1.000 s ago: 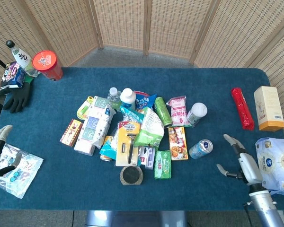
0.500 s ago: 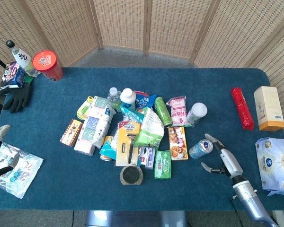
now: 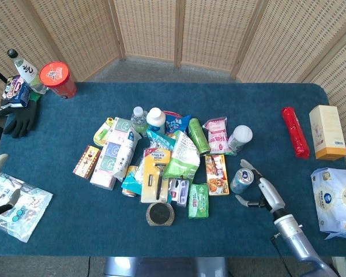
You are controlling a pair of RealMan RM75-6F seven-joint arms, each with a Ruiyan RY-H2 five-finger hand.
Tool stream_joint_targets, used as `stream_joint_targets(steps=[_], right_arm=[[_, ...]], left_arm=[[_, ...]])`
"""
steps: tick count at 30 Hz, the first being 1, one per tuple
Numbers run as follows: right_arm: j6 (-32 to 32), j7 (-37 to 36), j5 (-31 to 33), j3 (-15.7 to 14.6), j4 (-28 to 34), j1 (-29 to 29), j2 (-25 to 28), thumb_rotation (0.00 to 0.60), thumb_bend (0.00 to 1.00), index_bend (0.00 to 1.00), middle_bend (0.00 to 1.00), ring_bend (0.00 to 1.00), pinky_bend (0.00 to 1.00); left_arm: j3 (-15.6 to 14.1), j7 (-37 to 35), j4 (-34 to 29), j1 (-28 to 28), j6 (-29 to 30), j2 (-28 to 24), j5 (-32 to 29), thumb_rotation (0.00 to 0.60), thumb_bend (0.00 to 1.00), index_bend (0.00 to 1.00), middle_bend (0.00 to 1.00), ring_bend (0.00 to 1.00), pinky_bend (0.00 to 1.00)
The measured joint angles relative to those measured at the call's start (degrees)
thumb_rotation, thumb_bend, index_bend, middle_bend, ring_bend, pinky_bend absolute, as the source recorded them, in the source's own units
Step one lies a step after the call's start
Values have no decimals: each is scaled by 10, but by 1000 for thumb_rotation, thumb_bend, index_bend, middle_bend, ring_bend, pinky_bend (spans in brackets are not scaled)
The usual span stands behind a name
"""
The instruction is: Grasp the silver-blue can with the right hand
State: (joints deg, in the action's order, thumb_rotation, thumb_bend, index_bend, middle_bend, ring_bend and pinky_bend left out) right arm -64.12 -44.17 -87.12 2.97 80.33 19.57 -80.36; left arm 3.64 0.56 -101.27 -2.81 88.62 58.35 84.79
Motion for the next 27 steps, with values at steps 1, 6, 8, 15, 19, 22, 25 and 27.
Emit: stream_joint_targets(steps=[1, 6, 8, 15, 19, 22, 25, 27], right_arm=[[2, -5, 2, 1, -1, 1, -1, 597, 303, 0, 0, 0, 0], [15, -52, 19, 13, -11, 10, -12, 599, 263, 0, 62, 82, 28], [18, -74, 29, 20, -17, 13, -19, 600, 260, 80, 273, 323, 168], [29, -180, 44, 36, -38, 19, -28, 600, 260, 522, 751, 889, 600], [10, -210, 37, 37, -52, 13, -26, 600, 263, 529, 753, 891, 600], [-17, -211, 33, 40, -47, 4, -17, 600, 265, 528, 753, 891, 600], [-43, -204, 29, 44, -27, -3, 0, 600, 266, 526, 753, 891, 600], [-60, -198, 27, 50, -5, -7, 13, 600, 266, 526, 753, 891, 600]], left_arm=[[0, -2, 2, 1, 1, 0, -1, 538, 407, 26, 144, 253, 0], [-2, -9, 7, 7, 5, 2, -3, 538, 405, 23, 144, 252, 0], [-3, -9, 9, 9, 6, 2, -4, 537, 405, 23, 143, 253, 0], [-4, -15, 16, 17, 12, 4, -9, 538, 402, 21, 143, 253, 0], [-5, -21, 21, 20, 12, 8, -14, 539, 402, 14, 143, 253, 0], [-6, -23, 25, 21, 10, 13, -13, 538, 403, 10, 142, 252, 0], [-8, -24, 28, 21, 9, 17, -11, 538, 403, 9, 143, 253, 0], [-8, -24, 30, 20, 8, 20, -9, 537, 403, 9, 143, 253, 0]])
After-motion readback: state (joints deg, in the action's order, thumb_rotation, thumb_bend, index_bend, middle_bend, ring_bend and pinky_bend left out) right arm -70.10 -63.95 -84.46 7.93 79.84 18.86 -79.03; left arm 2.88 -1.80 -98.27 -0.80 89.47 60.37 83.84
